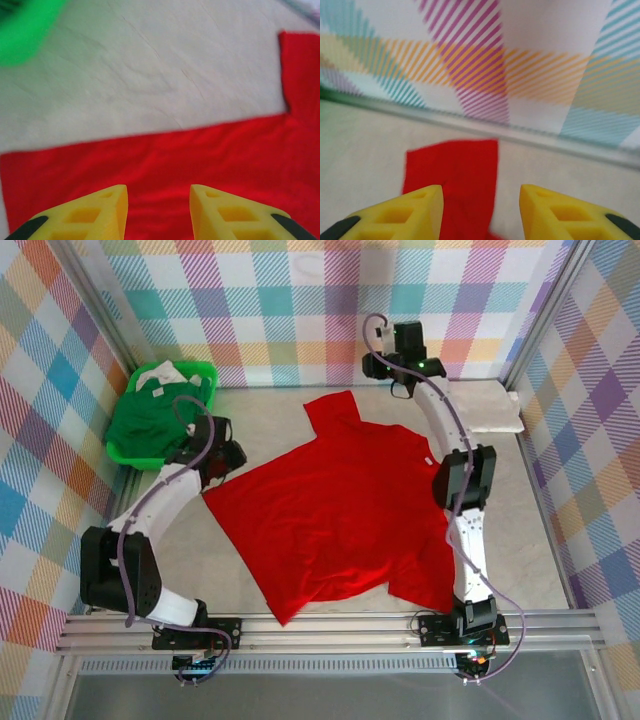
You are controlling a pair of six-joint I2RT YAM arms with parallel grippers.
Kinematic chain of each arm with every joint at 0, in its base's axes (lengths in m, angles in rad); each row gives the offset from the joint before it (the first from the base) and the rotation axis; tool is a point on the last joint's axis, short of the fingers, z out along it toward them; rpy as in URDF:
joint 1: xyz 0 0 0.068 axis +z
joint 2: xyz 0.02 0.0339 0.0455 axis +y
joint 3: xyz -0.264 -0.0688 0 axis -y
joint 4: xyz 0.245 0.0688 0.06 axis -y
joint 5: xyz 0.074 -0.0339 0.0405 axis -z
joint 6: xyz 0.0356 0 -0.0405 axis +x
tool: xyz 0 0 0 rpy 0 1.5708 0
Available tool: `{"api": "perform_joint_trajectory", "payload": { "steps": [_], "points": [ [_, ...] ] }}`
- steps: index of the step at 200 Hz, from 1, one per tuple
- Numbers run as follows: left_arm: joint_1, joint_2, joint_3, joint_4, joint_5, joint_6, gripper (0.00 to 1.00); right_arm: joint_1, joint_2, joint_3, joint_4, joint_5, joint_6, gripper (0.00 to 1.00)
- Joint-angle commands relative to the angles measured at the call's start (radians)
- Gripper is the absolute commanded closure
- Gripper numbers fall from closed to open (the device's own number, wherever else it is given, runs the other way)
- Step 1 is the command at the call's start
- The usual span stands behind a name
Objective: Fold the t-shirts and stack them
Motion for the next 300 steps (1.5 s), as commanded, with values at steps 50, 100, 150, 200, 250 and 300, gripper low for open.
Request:
{"api": "perform_joint_trajectory", "payload": {
  "steps": [50,100,150,200,250,300],
  "points": [
    [-0.015,0.163,-0.131,0.029,0.017,-0.122,0.60,-0.030,-0.187,-0.544,-0.091,0.046,0.232,0.62],
    [0.001,0.450,0.054,0.050,-0.007,-0.088,0.60,-0.115,-0.073,-0.552,-0.088,0.002,0.269,0.65],
    [0.044,0.791,0.525,-0.103,-0.005,-0.002,0.60,-0.140,-0.110,-0.716,0.029,-0.072,0.376,0.68],
    [0.076,1.069,1.164,-0.347,-0.016,0.090,0.57,-0.120,-0.093,-0.708,0.105,-0.140,0.484,0.69],
    [0.070,0.577,0.740,-0.211,-0.025,0.107,0.45,-0.096,-0.248,-0.670,0.055,-0.126,0.429,0.68],
    [0.021,-0.103,-0.027,-0.176,-0.055,0.025,0.35,0.049,-0.716,-1.169,0.177,-0.034,0.362,0.59]
  ]
}}
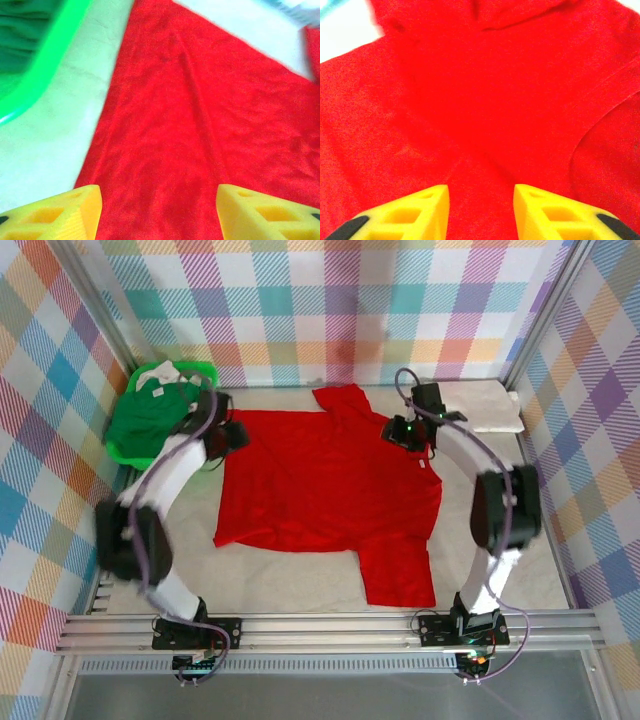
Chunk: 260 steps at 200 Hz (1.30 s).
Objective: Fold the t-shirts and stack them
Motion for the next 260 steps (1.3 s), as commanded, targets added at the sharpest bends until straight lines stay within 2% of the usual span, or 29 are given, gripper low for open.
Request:
{"api": "perform_joint_trajectory", "payload": {
  "steps": [1,9,15,32,54,89,102,116,129,155,177,194,234,247,260],
  "points": [
    [-0.018,-0.173,-0.229,-0.065,-0.019,-0.040,0.35,0.075,-0.188,-0.207,0.039,0.039,-0.038,0.59],
    [-0.018,-0.214,-0.273,-0.137,-0.013,-0.033,0.34,0.098,-0.251,-0.288,0.043,0.039,-0.033,0.57],
    [-0.018,-0.240,-0.297,-0.203,-0.013,-0.033,0.33,0.121,-0.308,-0.351,0.033,0.057,-0.026,0.52],
    [-0.018,-0.288,-0.356,-0.309,0.022,-0.020,0.33,0.160,-0.414,-0.465,0.004,0.084,-0.012,0.51],
    [-0.019,-0.291,-0.423,-0.309,0.093,-0.007,0.33,0.178,-0.536,-0.585,-0.037,0.091,0.041,0.50],
    [-0.020,-0.168,-0.462,-0.256,0.136,0.005,0.33,0.184,-0.615,-0.677,-0.107,0.114,0.086,0.49],
    [-0.018,-0.139,-0.463,-0.227,0.125,0.008,0.40,0.184,-0.609,-0.699,-0.099,0.114,0.095,0.49],
    [-0.015,-0.105,-0.474,-0.185,0.116,0.014,0.41,0.184,-0.597,-0.729,-0.052,0.100,0.110,0.49],
    [-0.013,-0.063,-0.468,-0.180,0.124,0.016,0.47,0.184,-0.583,-0.751,-0.015,0.108,0.136,0.49],
    [-0.012,-0.068,-0.497,-0.126,0.122,0.003,0.74,0.184,-0.558,-0.777,-0.013,0.156,0.187,0.48],
    [-0.011,-0.100,-0.445,-0.166,0.130,0.003,0.95,0.183,-0.509,-0.765,-0.046,0.157,0.193,0.48],
    [-0.009,-0.108,-0.346,-0.240,0.140,0.006,1.00,0.181,-0.486,-0.754,-0.049,0.169,0.190,0.47],
    [0.021,0.004,-0.112,-0.362,0.164,0.063,1.00,0.157,-0.430,-0.703,0.008,0.163,0.162,0.46],
    [0.026,0.019,-0.091,-0.394,0.159,0.066,1.00,0.148,-0.413,-0.680,0.011,0.147,0.155,0.46],
    [0.029,-0.025,-0.154,-0.371,0.146,0.054,1.00,0.145,-0.421,-0.678,0.011,0.146,0.153,0.45]
  ]
}}
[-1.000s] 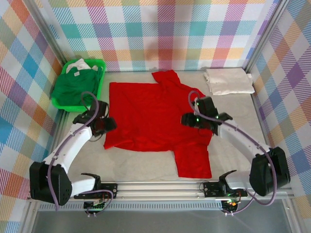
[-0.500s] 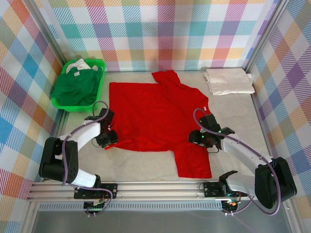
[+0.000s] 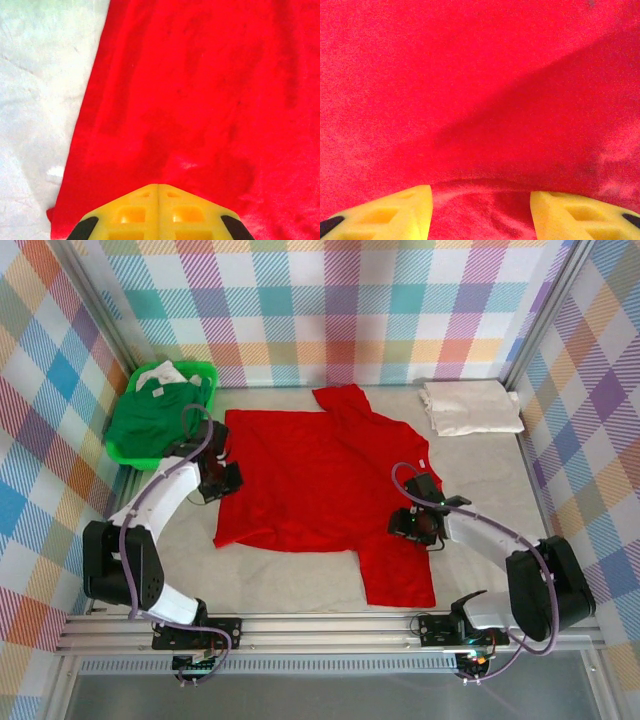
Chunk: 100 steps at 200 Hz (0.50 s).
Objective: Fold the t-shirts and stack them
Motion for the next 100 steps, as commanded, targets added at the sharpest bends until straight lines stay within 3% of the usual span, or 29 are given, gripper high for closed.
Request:
{"api": "perform_joint_trajectory", "payload": {
  "steps": [1,6,13,33,59,100],
  "points": [
    [0.014,-0.020,-0.060,-0.092,-0.006,0.016,1.00,-0.012,0.002,0.038,0.028,-0.007,-0.009,0.45],
    [0.019,-0.037,-0.090,-0.086,-0.011,0.006,1.00,-0.012,-0.003,0.034,0.031,-0.007,-0.009,0.45],
    [0.031,-0.057,-0.122,-0.086,-0.008,-0.006,0.79,-0.012,-0.006,0.027,0.036,-0.004,-0.010,0.45],
    [0.060,-0.107,-0.215,-0.085,-0.019,-0.024,0.57,-0.012,-0.001,0.010,0.046,-0.010,-0.012,0.44],
    [0.105,-0.162,-0.307,-0.086,-0.025,-0.043,0.51,-0.012,0.012,0.000,0.044,-0.027,-0.018,0.43],
    [0.109,-0.164,-0.409,0.022,0.061,-0.085,0.50,-0.013,-0.009,-0.013,0.049,-0.005,-0.018,0.42]
  ]
}}
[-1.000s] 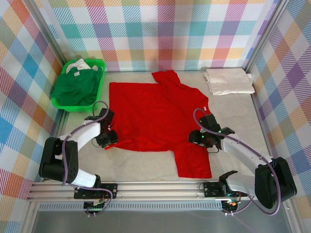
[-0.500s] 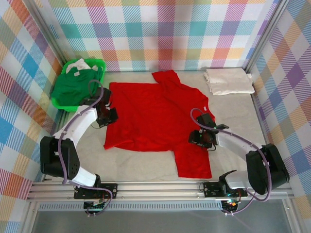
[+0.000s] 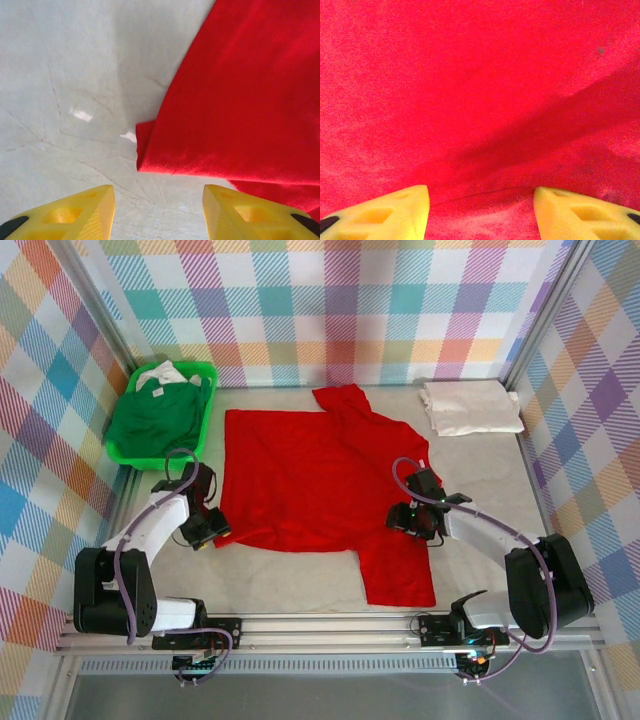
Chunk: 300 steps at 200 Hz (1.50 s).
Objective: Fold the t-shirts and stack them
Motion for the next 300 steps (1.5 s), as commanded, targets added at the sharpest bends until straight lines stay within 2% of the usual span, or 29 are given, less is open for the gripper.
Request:
{"api": "perform_joint_trajectory", "payload": {
  "steps": [1,29,51,62,109,172,186,203,257,300],
  "points": [
    [0.008,0.006,-0.039,0.066,0.054,-0.038,0.50,-0.003,-0.014,-0.019,0.015,0.003,-0.011,0.42],
    [0.008,0.051,-0.071,0.135,0.050,-0.034,0.55,-0.003,-0.006,-0.023,0.026,-0.003,-0.011,0.41],
    [0.008,0.056,-0.071,0.170,0.068,-0.042,0.92,-0.003,-0.010,-0.026,0.031,-0.008,-0.007,0.41],
    [0.005,0.038,-0.051,0.162,0.074,-0.046,1.00,-0.004,-0.019,-0.026,0.025,-0.005,-0.006,0.41],
    [-0.001,-0.032,0.108,0.070,0.073,-0.051,1.00,-0.005,-0.049,-0.024,0.017,0.031,-0.012,0.39],
    [0.002,0.229,0.299,0.083,0.080,0.010,1.00,-0.007,-0.034,-0.007,0.039,0.023,-0.014,0.39],
    [0.003,0.220,0.286,0.089,0.092,0.008,0.69,-0.007,-0.043,0.001,0.024,0.026,-0.015,0.39],
    [0.005,0.166,0.231,0.091,0.060,-0.003,0.53,-0.007,-0.062,-0.003,0.013,0.045,-0.018,0.38],
    [0.020,0.006,0.050,0.049,0.032,-0.036,0.49,-0.008,-0.052,0.000,0.001,0.026,-0.035,0.38],
    [0.065,0.069,-0.021,0.219,0.076,-0.042,0.51,-0.007,-0.063,-0.020,0.018,-0.004,-0.040,0.38]
  ]
}}
